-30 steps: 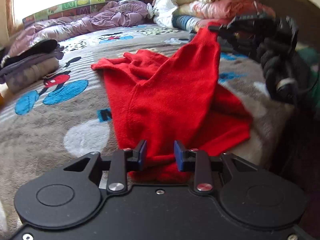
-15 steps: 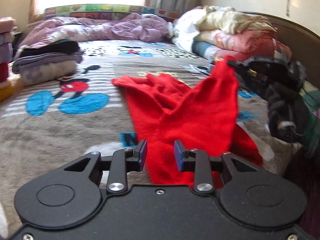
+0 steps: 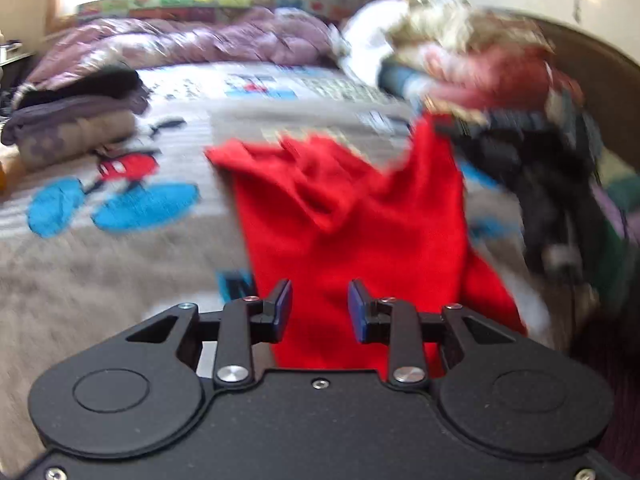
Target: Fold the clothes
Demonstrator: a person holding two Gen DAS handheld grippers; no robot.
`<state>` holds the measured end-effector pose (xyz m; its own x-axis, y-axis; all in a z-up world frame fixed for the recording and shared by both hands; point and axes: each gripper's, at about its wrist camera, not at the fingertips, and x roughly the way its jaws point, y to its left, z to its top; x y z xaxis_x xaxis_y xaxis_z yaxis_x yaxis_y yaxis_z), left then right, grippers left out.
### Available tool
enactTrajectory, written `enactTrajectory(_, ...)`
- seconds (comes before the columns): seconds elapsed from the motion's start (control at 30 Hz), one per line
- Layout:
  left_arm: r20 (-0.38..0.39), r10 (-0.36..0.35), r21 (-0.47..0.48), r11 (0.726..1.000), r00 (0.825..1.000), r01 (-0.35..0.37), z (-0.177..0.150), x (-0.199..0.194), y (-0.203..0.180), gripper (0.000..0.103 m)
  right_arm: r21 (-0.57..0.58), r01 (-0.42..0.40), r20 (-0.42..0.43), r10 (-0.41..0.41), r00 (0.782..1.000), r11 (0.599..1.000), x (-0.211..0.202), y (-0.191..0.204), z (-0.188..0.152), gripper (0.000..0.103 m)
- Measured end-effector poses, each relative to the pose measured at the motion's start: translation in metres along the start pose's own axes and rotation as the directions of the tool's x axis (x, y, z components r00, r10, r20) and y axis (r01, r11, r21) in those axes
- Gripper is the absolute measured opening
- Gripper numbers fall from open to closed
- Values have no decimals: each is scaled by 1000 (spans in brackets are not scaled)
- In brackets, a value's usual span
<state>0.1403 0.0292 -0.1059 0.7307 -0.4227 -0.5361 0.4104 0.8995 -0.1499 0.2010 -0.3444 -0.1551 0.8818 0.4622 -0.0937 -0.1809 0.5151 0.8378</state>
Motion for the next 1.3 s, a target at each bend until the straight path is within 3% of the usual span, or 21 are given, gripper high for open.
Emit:
enactTrajectory(0.13,38,61,30,998,997,-62,28,18,9,29,15,24,-24,-24,999,1000,2,-4,-2,7)
enactTrajectory(0.27,-3,127,96,987,992,-126,44,53,20,29,24,30,-22,-29,999,999,3,-5,-3,7)
enactTrajectory(0.43,-60,151,106,984,987,-144,45,92,29,29,23,23,-23,-22,999,999,5,-4,-1,7)
enactTrajectory(0.7,-44,143,46,989,989,-141,63,124,54,29,29,16,-29,-15,999,999,9,-5,1,8)
enactTrajectory(1.1,-57,69,-124,989,996,-75,96,170,110,29,27,33,-51,-31,998,999,20,-6,-2,10)
enactTrajectory(1.3,-43,46,-151,987,998,-52,113,186,120,29,20,41,-66,-40,997,999,24,-9,-2,10)
